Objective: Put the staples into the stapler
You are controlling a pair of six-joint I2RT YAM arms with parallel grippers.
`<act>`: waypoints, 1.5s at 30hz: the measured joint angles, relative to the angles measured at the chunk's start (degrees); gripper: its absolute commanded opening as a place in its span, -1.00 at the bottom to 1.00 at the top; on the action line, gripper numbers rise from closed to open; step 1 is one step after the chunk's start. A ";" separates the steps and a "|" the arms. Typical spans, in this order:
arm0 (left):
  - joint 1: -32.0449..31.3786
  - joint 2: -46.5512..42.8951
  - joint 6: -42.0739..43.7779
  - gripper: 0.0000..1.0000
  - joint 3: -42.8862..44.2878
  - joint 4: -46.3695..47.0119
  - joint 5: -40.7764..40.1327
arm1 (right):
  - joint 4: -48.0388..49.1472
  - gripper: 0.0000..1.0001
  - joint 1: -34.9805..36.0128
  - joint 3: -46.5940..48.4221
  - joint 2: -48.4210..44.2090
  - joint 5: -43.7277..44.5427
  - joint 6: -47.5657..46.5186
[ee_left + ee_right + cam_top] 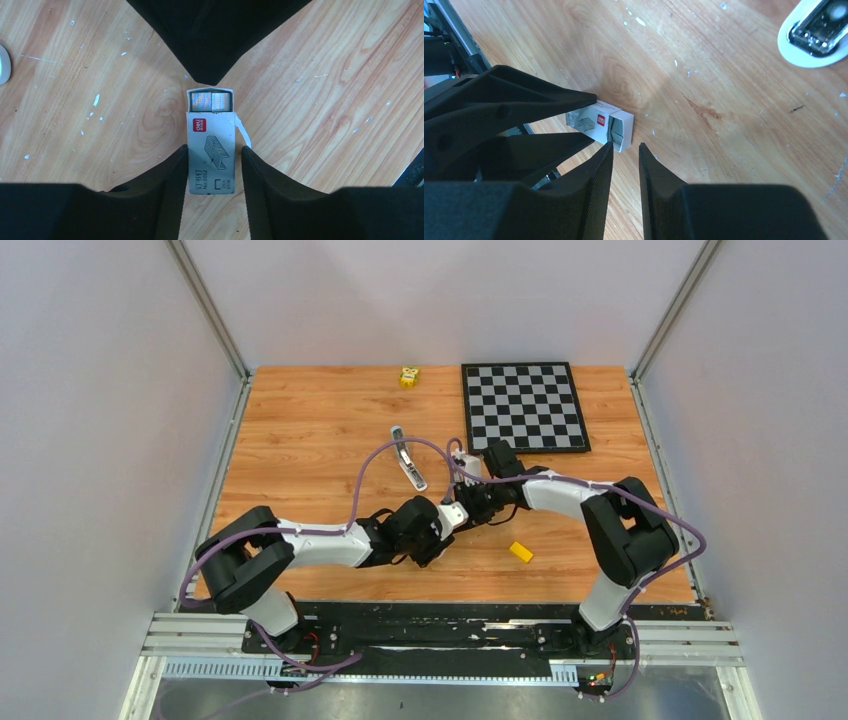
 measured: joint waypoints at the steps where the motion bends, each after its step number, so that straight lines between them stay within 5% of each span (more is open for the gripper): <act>1: 0.00 0.04 -0.02 -0.15 0.00 0.07 -0.07 | -0.09 -0.45 0.00 0.00 0.39 0.11 0.20; 27: 0.13 0.35 -1.20 -0.22 -0.28 1.57 -1.20 | -0.11 -0.61 3.50 2.60 4.04 5.09 3.37; 40: 0.26 0.35 -1.88 -0.23 -0.37 1.66 -1.38 | -0.11 -0.99 3.91 2.93 4.50 5.20 3.69; 45: 0.26 0.20 -2.75 -0.23 -0.98 2.60 -1.53 | -0.15 -1.00 3.91 3.02 4.52 5.49 3.58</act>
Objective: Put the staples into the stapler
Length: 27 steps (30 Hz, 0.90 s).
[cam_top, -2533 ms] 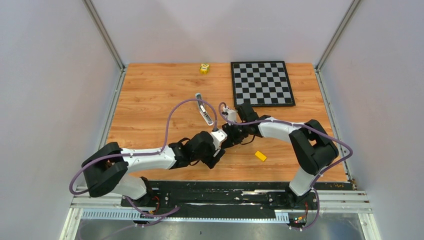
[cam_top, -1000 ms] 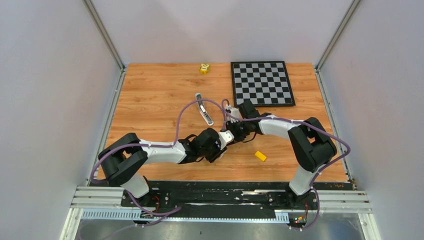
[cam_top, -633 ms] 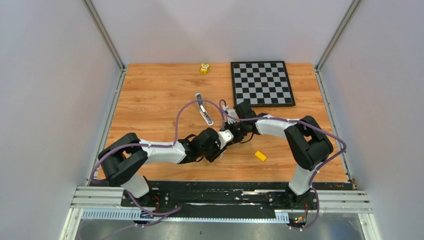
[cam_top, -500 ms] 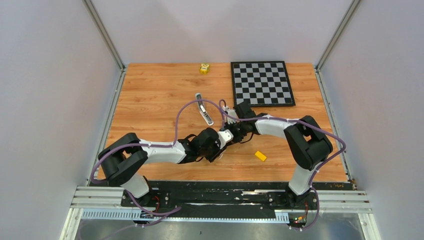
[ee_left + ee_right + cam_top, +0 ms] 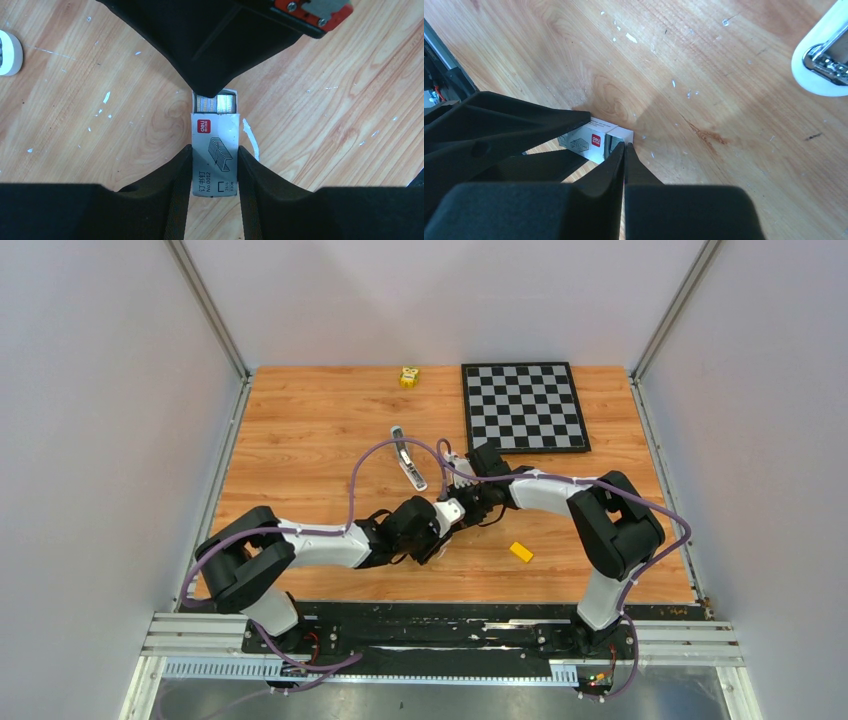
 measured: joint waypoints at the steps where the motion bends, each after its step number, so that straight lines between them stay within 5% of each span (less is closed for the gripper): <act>1: 0.00 -0.07 -0.11 -0.23 -0.15 0.20 0.00 | 0.00 -1.00 0.00 0.00 0.02 0.02 -0.02; 27: 0.00 -4.52 -3.72 -0.20 -2.91 -3.89 -1.57 | -3.67 -1.00 -0.46 0.66 -2.08 5.57 -3.45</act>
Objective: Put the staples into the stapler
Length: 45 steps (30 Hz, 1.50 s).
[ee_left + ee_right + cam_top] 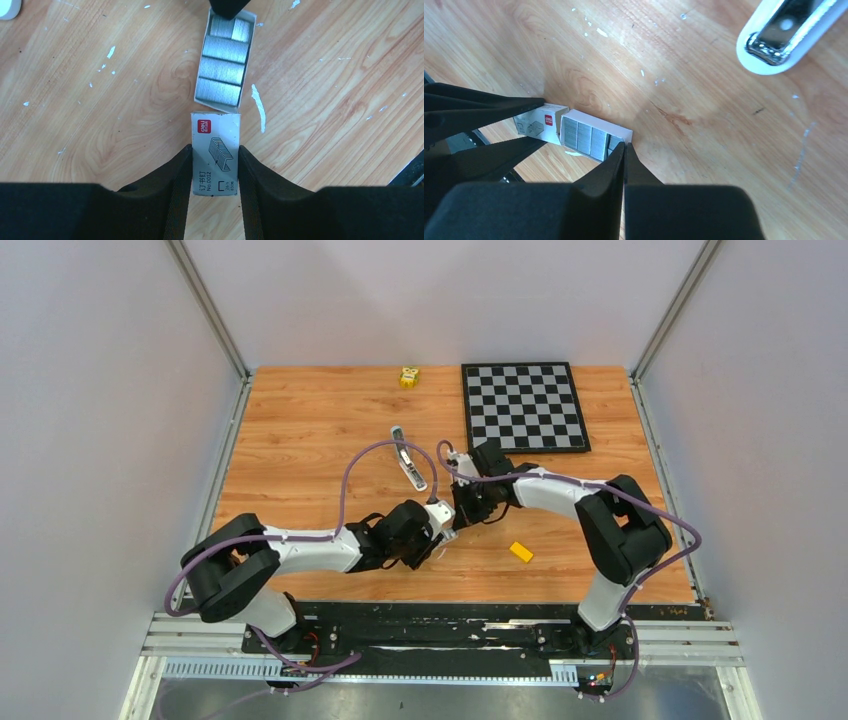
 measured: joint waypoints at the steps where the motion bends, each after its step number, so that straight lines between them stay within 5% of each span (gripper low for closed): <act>1: 0.00 0.00 -0.13 -0.20 0.00 0.00 -0.13 | -0.20 -1.00 -0.07 0.00 -0.26 0.46 -0.20; 13: 0.74 -0.17 -4.07 -0.17 -0.24 -0.13 -7.87 | -2.60 -0.96 -3.93 -1.66 -5.31 4.66 -2.32; 22: 10.27 -0.17 -10.88 -0.16 2.08 -7.34 -15.63 | -3.96 -0.93 -4.50 -3.41 -5.77 7.76 -2.45; 29: 16.41 0.79 -16.55 0.05 5.07 -14.99 -20.61 | -5.97 -0.45 -4.50 -4.02 -7.52 9.90 -1.95; 32: 17.38 0.31 -18.12 0.20 5.44 -17.31 -21.79 | -6.69 -0.39 -4.50 -4.02 -9.27 10.47 -1.16; 38: 17.46 -3.30 -18.47 0.15 7.56 -21.33 -17.99 | -7.15 -0.39 -4.61 -5.51 -14.91 8.28 -0.74; 45: 13.53 -4.87 -19.21 0.05 8.87 -13.09 -3.28 | -3.61 -0.41 -4.90 -9.70 -16.09 3.69 0.79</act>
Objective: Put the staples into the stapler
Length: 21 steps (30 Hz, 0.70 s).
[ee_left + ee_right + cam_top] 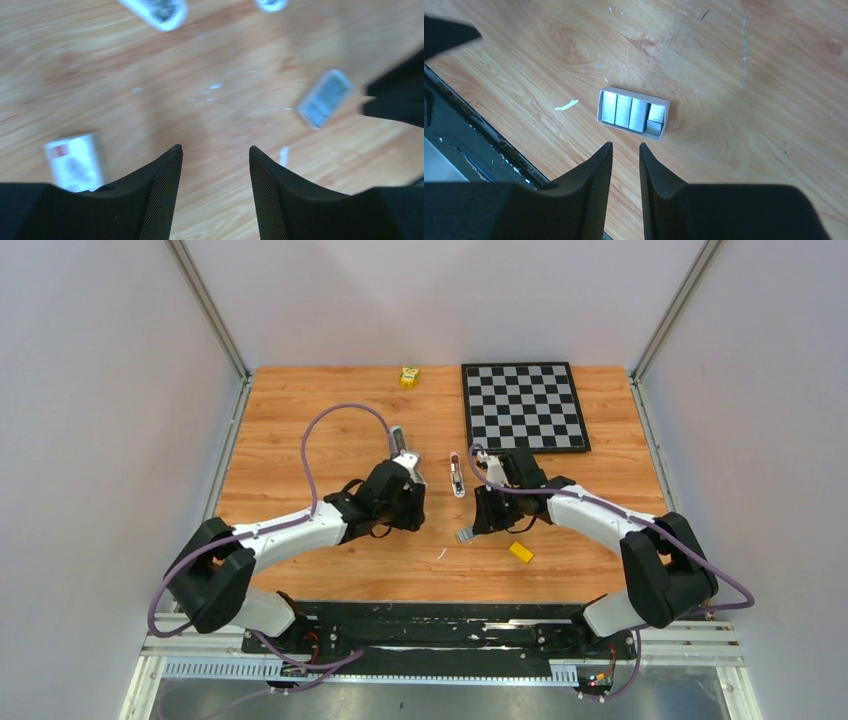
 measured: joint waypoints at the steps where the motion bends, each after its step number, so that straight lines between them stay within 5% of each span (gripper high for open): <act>1: -1.14 0.31 -0.48 0.03 0.00 1.60 1.99 | 0.55 -0.41 0.00 -0.50 0.00 -0.50 0.33; 21: -4.13 12.07 -10.05 -0.05 -4.46 30.88 17.14 | 6.12 -0.29 -0.11 -1.44 2.56 -2.49 1.66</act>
